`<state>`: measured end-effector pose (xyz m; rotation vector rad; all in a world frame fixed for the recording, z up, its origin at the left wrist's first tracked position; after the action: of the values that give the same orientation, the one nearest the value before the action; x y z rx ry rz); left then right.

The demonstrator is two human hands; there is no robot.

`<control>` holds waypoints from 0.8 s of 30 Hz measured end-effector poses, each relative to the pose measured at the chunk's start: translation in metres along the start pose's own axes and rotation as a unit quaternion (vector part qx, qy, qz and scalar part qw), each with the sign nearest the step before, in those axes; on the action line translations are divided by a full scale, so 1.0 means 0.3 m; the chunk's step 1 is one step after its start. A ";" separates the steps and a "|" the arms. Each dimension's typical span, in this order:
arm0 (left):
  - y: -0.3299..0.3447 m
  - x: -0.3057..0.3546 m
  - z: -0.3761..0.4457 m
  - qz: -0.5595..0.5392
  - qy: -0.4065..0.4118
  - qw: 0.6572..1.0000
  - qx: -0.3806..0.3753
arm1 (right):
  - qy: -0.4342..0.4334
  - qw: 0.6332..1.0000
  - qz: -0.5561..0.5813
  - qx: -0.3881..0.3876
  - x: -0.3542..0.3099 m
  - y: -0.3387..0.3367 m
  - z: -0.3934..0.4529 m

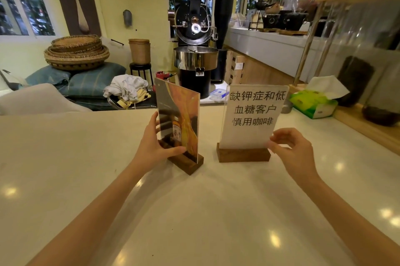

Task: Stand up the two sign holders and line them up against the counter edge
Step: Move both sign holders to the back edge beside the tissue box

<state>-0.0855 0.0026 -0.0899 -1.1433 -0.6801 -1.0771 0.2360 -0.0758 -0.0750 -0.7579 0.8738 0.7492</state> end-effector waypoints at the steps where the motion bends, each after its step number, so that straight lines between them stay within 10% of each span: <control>1: 0.004 0.004 -0.002 0.002 0.007 1.000 0.002 | 0.023 1.000 -0.003 0.018 0.011 -0.015 0.018; 7: 0.018 0.014 -0.001 0.035 0.037 0.998 0.025 | 0.132 0.987 -0.013 -0.094 0.046 0.023 0.101; 24: 0.139 0.044 0.046 0.061 0.041 0.995 0.063 | 0.050 0.970 -0.071 -0.228 0.057 -0.033 0.246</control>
<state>-0.0408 0.0130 -0.0900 -1.0128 -0.5967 -0.9587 0.2797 -0.0162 -0.0553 -1.2629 0.7343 0.7983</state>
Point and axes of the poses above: each hand's wrist, its own z-axis towards the middle knuckle, its own y-axis out of the palm, x = y × z, the point moved 4 cm from there along z, towards the middle knuckle, and after that the axes turned 2 degrees about x, right-handed, at the moved point
